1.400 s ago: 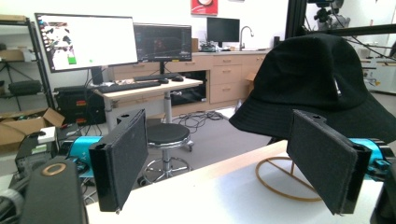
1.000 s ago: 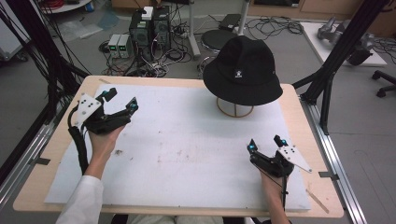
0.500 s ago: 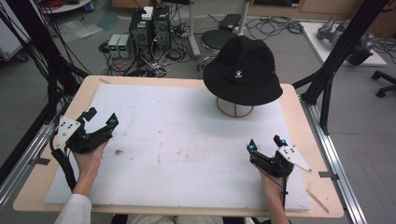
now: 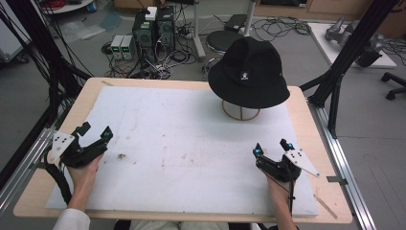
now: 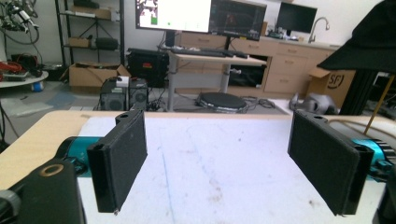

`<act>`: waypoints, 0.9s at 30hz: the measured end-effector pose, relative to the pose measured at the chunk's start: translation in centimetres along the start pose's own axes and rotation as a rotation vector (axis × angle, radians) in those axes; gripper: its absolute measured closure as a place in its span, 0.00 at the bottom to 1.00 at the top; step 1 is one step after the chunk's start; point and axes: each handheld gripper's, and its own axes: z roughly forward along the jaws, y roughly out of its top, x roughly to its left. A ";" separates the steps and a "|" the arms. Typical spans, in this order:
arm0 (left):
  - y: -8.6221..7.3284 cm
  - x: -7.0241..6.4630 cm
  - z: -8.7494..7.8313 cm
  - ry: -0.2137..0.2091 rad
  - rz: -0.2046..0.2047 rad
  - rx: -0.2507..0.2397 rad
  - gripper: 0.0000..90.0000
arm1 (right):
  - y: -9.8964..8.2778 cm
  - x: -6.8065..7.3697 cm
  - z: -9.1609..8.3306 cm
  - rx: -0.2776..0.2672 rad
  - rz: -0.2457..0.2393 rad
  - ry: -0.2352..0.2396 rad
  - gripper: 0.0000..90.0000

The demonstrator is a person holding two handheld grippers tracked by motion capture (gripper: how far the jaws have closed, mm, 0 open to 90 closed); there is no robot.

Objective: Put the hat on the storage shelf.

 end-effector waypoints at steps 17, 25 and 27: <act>-1.8 0.6 -1.2 0.028 -0.007 0.019 0.22 | -0.1 0.1 0.0 0.012 -0.001 0.002 0.07; -1.9 0.6 -1.3 0.028 0.010 0.014 0.23 | -0.1 0.1 0.1 0.018 0.002 0.002 0.07; -2.0 0.4 -1.3 0.022 0.014 0.018 0.23 | -0.1 0.1 0.1 0.019 0.000 0.002 0.07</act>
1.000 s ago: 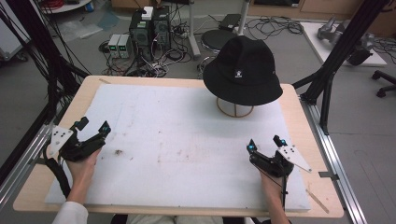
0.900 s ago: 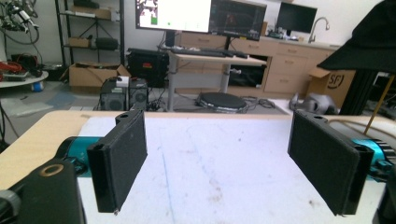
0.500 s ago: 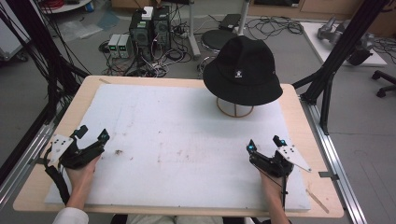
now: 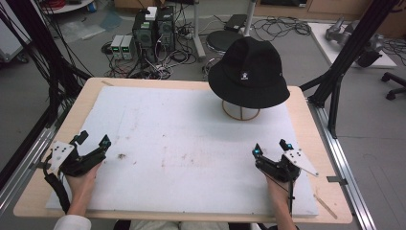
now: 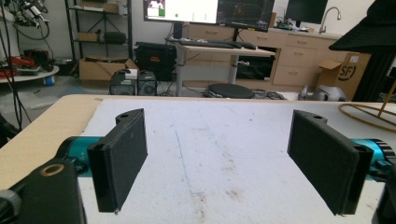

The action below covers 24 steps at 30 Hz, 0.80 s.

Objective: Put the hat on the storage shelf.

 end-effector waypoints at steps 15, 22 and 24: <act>-0.2 0.0 -0.3 -0.021 0.018 0.015 0.22 | 0.0 0.0 0.0 0.002 0.001 0.002 0.07; -0.2 0.1 -0.5 -0.018 0.019 0.009 0.23 | -0.1 0.0 -0.1 0.007 0.002 0.007 0.07; -0.2 0.2 -0.6 -0.013 0.013 0.005 0.23 | -0.1 0.0 -0.2 0.004 0.008 0.007 0.07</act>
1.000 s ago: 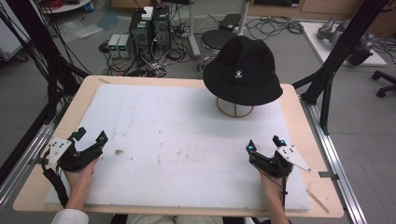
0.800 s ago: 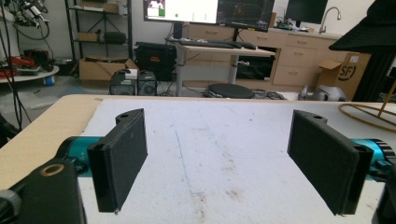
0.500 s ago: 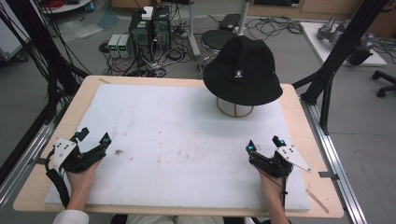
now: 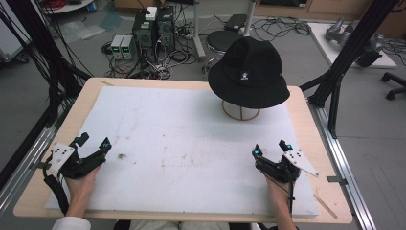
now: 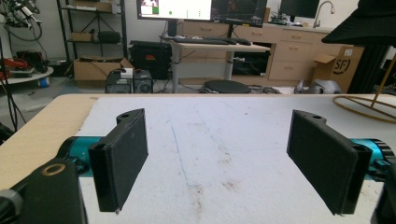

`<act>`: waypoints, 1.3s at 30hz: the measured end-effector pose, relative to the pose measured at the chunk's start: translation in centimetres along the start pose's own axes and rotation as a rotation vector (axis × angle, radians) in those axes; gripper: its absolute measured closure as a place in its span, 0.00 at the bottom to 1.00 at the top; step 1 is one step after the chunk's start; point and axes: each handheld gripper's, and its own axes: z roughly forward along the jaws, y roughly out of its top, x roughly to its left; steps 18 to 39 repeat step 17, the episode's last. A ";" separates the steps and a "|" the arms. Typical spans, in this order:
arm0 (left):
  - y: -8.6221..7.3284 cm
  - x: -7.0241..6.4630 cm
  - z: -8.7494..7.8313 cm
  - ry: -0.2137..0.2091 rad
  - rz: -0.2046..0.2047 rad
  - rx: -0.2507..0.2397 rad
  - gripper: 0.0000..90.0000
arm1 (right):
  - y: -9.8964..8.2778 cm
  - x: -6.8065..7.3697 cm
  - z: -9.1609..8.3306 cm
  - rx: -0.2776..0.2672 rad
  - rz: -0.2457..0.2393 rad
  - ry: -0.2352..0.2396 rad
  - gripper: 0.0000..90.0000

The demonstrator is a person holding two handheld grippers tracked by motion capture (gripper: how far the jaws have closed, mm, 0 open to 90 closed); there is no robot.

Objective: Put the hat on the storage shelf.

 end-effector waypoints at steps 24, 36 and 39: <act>-0.2 0.1 -0.6 0.005 -0.023 0.000 0.23 | -0.2 -0.2 -0.7 0.001 0.026 0.000 0.07; -0.2 0.1 -0.6 0.005 -0.023 0.000 0.23 | -0.2 -0.2 -0.7 0.001 0.026 0.000 0.07; -0.2 0.1 -0.6 0.005 -0.023 0.000 0.23 | -0.2 -0.2 -0.7 0.001 0.026 0.000 0.07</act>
